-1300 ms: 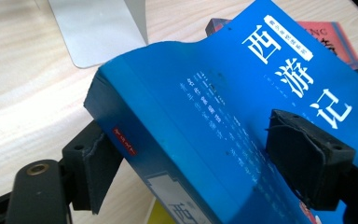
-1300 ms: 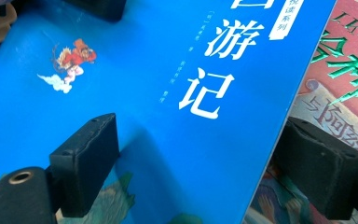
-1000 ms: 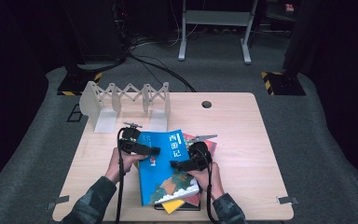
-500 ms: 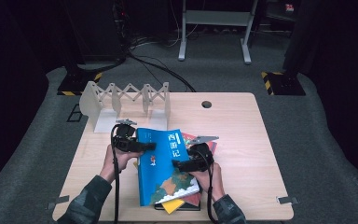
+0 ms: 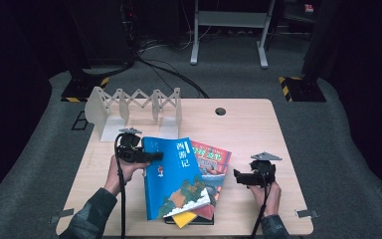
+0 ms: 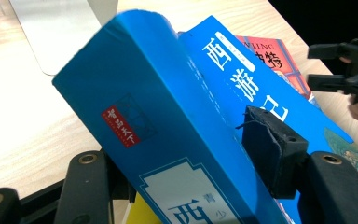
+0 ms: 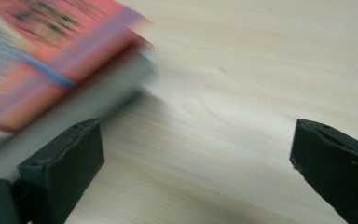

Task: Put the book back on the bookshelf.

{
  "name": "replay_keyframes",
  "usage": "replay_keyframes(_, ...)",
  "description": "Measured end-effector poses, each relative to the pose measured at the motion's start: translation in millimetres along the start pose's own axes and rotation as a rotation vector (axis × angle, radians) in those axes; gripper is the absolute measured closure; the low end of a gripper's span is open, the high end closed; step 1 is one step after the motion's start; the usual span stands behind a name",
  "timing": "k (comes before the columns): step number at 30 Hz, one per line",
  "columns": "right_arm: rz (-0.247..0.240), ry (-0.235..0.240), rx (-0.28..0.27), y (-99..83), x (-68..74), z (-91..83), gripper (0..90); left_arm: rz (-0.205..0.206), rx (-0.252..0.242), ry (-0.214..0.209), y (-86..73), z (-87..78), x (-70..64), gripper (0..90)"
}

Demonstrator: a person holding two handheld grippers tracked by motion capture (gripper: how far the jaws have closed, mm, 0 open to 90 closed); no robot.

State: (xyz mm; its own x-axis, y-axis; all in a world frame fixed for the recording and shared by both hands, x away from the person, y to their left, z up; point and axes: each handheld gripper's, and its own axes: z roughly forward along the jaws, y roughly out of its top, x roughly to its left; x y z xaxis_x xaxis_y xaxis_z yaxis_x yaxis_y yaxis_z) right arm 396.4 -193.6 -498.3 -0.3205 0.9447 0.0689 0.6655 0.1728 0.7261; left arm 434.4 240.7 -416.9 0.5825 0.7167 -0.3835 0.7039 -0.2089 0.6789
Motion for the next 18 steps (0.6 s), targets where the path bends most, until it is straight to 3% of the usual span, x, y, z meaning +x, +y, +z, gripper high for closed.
replay_keyframes(6, 0.033, -0.046, 0.002, -24.0, -25.6, 14.1, 1.9, -0.006, 0.016, -0.008, 1.2, 0.3, 2.1, 41.3)
replay_keyframes(9, 0.025, -0.041, -0.039, -24.0, -28.1, 12.2, 6.7, -0.031, 0.013, -0.015, 1.5, -0.1, 2.4, 42.5)
replay_keyframes(11, 0.032, -0.042, -0.022, -24.0, -28.8, 15.0, 6.7, -0.053, 0.008, -0.033, 2.3, -2.4, 3.1, 44.5)
replay_keyframes(18, -0.021, -0.066, -0.018, -24.7, -23.6, 16.4, 9.6, -0.076, -0.031, -0.064, 8.7, -11.4, -3.6, 50.8)
